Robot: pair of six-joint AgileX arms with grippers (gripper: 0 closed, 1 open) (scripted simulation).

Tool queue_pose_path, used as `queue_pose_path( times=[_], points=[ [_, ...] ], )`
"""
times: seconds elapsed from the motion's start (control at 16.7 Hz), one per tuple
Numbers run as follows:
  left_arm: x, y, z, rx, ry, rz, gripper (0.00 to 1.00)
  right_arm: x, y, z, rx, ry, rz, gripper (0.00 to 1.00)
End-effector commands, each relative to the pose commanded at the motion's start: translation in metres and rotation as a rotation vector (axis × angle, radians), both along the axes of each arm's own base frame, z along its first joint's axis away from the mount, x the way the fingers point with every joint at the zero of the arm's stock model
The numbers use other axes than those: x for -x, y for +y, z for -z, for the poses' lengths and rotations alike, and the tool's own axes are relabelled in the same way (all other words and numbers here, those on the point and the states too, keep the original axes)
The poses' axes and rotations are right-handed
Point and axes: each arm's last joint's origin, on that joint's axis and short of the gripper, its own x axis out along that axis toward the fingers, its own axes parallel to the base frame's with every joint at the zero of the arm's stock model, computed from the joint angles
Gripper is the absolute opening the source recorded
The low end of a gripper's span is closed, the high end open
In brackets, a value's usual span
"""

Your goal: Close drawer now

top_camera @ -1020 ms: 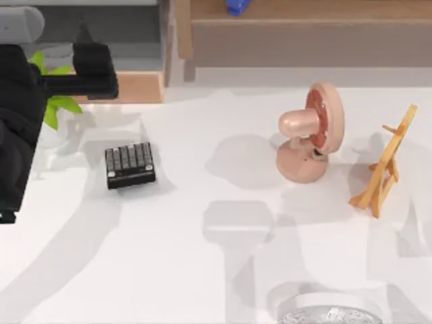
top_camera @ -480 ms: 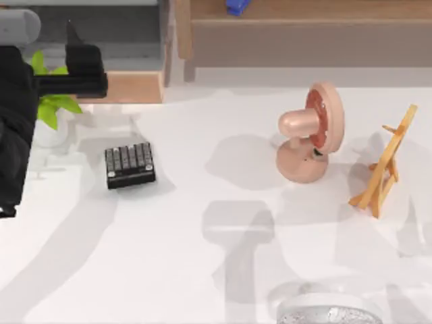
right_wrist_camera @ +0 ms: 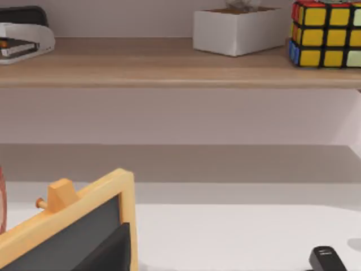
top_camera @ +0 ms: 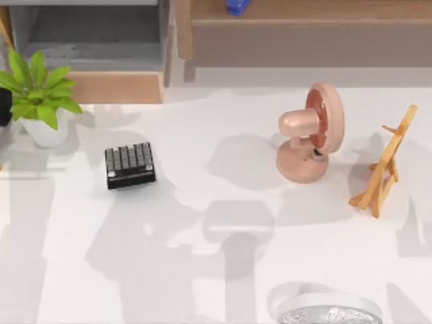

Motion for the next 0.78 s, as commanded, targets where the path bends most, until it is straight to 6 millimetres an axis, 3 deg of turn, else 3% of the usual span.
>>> queue_pose_path(
  times=[0.42,0.78],
  points=[
    [0.019,0.108,0.056,-0.652,0.120,0.037,1.00,0.000,0.000,0.000,0.000,0.000,0.000,1.00],
    [0.021,0.157,0.100,-0.919,0.184,0.202,1.00,0.000,0.000,0.000,0.000,0.000,0.000,1.00]
  ],
)
